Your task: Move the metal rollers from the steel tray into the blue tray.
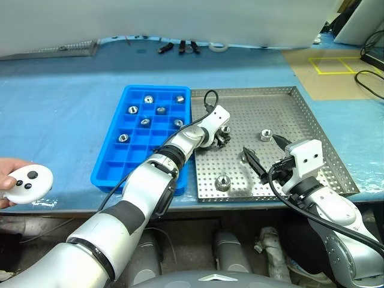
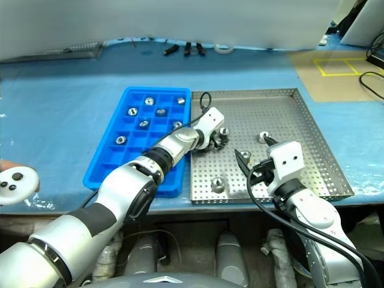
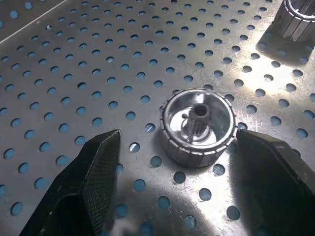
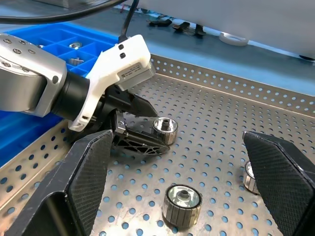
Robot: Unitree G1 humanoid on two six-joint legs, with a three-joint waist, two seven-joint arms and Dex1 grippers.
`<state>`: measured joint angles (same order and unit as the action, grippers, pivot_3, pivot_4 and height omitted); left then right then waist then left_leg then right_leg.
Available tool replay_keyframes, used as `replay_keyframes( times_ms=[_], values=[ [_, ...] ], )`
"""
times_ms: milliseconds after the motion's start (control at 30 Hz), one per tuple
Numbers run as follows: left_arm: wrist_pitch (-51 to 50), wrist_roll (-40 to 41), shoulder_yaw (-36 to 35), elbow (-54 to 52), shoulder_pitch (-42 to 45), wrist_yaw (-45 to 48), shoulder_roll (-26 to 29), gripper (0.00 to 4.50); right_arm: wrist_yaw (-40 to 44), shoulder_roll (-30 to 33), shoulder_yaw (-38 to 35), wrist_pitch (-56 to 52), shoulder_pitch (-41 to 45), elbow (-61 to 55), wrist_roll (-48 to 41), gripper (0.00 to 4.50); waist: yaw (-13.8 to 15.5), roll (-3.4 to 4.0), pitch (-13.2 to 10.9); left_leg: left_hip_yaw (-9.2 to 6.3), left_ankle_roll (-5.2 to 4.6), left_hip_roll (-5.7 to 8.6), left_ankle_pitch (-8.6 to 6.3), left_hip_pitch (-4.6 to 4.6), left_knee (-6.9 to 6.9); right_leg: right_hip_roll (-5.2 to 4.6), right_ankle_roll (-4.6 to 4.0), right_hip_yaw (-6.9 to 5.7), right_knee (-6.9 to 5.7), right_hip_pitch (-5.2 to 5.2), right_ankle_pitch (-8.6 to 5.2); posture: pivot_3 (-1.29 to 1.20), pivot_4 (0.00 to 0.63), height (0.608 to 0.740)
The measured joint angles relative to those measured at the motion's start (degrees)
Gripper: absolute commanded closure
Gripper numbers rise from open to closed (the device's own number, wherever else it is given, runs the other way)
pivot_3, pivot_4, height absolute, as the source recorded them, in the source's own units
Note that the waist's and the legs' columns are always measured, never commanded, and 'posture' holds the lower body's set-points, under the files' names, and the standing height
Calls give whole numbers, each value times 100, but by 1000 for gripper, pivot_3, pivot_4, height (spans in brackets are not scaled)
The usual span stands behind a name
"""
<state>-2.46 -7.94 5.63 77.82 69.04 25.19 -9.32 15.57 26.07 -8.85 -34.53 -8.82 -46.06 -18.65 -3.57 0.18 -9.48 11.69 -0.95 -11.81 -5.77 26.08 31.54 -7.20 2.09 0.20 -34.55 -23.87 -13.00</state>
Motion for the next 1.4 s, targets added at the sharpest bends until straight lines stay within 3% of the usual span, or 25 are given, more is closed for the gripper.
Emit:
replay_keyframes(
  times_ms=[133,200,367,933,1067,1233,1333,1400],
  values=[
    [8,-42,-26,-2,-22,-54,1,1738,-18,1,0,0,-30,0,30,0,-47,0,0,0,-5,1,-3,4,1,0,0,-1,7,1,0,-598,150,740],
    [12,-67,-29,-4,-32,-101,3,1738,-18,1,0,6,-58,0,49,0,-55,0,0,0,-5,0,-3,2,2,0,0,-1,7,2,0,-597,150,740],
    [19,-87,-64,-10,-53,-100,5,2835,-13,0,0,31,-129,0,92,0,-58,0,0,-1,-5,1,-4,1,2,-1,1,0,8,5,-1,-595,150,740],
    [150,-2,-318,-17,-81,264,34,2837,48,-67,82,73,74,42,198,0,-58,0,0,-1,-5,1,-4,5,-4,0,1,-1,12,-2,-1,-561,150,740],
    [233,236,-532,-61,-80,871,162,2837,86,-76,86,76,186,55,180,0,-49,0,0,-1,-5,1,-4,12,-7,-1,0,1,13,-9,0,-541,150,740],
    [350,549,-646,-471,-83,1995,706,2837,354,70,48,21,493,78,-31,0,-27,0,-1,0,-5,0,-3,14,-17,-1,-2,1,12,-15,1,-487,150,740],
    [317,771,-685,-1033,-211,2663,1054,2837,593,212,55,-65,808,129,-230,0,8,0,-1,0,-5,0,-3,13,-21,-3,-4,1,13,-14,1,-425,150,740],
    [167,964,-626,-1973,-604,3262,1348,2837,820,377,62,-117,1159,321,-385,0,41,0,0,2,-6,-3,-2,10,-25,-2,-6,-1,12,-12,1,-336,150,740]
  ],
)
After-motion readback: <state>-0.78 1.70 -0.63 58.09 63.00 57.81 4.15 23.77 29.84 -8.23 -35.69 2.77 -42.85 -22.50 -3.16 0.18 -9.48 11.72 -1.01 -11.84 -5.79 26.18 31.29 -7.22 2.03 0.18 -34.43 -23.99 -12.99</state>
